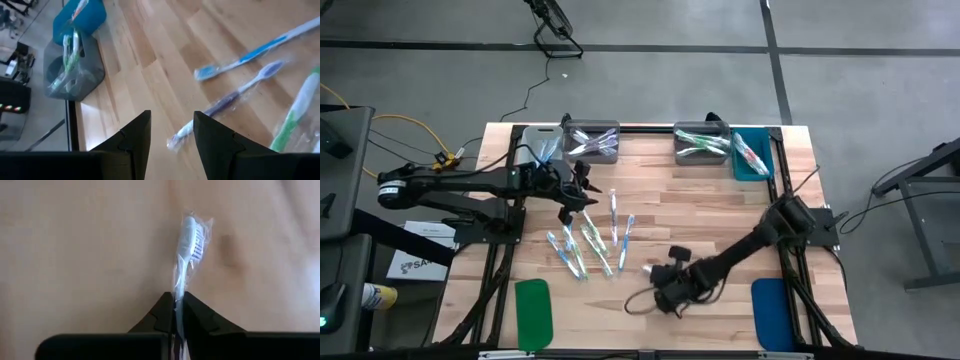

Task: Pick & Place Toothbrushes
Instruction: Put the violet toothbrush into the left black bin

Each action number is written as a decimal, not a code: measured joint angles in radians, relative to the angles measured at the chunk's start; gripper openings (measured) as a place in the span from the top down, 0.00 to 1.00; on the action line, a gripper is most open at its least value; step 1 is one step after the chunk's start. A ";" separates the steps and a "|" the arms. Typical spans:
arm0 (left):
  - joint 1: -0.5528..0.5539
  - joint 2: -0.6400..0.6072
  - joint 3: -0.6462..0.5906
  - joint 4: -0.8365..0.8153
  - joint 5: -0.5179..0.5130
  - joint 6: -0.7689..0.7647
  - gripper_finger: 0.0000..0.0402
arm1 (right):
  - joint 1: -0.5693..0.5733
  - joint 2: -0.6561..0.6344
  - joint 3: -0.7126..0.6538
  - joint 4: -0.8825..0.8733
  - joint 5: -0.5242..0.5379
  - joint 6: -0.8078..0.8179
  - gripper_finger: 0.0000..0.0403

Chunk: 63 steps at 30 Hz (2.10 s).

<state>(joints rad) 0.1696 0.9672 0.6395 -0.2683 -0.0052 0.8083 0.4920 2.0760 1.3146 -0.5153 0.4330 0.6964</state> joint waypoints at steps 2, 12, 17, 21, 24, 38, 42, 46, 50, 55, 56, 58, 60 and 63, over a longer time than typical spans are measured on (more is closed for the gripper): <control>0.000 0.009 0.000 0.001 -0.037 0.008 0.65 | -0.046 -0.021 -0.005 -0.048 0.020 -0.045 0.96; 0.000 0.014 0.000 0.009 -0.132 0.025 0.65 | -0.275 -0.189 -0.009 -0.109 0.181 -0.253 0.96; 0.001 0.014 0.000 0.045 -0.112 0.026 0.65 | -0.368 -0.259 -0.005 -0.015 0.246 -0.356 0.96; 0.032 0.014 -0.014 0.092 -0.084 0.051 0.65 | -0.427 -0.281 -0.086 0.176 0.209 -0.469 0.96; 0.089 0.014 -0.066 0.165 -0.006 0.041 0.65 | -0.480 -0.325 -0.226 0.426 0.145 -0.515 0.96; 0.232 0.059 -0.198 0.672 0.235 -0.031 0.65 | -0.671 -0.329 -0.632 1.543 -0.208 -0.698 0.96; 0.230 0.136 -0.198 0.814 0.262 -0.061 0.65 | -0.697 -0.259 -0.586 1.699 -0.352 -0.723 0.96; 0.230 0.219 -0.198 0.932 0.293 -0.116 0.65 | -0.710 -0.234 -0.537 1.754 -0.427 -0.756 0.96; 0.230 0.283 -0.198 1.028 0.313 -0.191 0.65 | -0.715 -0.238 -0.505 1.805 -0.490 -0.798 0.96; 0.230 0.348 -0.192 1.189 0.332 -0.308 0.65 | -0.734 -0.241 -0.438 1.768 -0.623 -0.826 0.96; 0.230 0.355 -0.182 1.197 0.332 -0.327 0.65 | -0.737 -0.241 -0.426 1.759 -0.638 -0.835 0.96; 0.230 0.367 -0.165 1.191 0.342 -0.358 0.65 | -0.744 -0.241 -0.404 1.756 -0.674 -0.851 0.96; 0.230 0.382 -0.147 1.186 0.363 -0.373 0.65 | -0.753 -0.241 -0.381 1.750 -0.704 -0.858 0.96; 0.230 0.391 -0.125 1.186 0.390 -0.384 0.65 | -0.767 -0.239 -0.353 1.710 -0.748 -0.860 0.96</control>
<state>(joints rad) 0.3992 1.3582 0.5144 0.9173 0.3849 0.4245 -0.2750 1.8371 0.9616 1.1950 -0.3146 -0.1635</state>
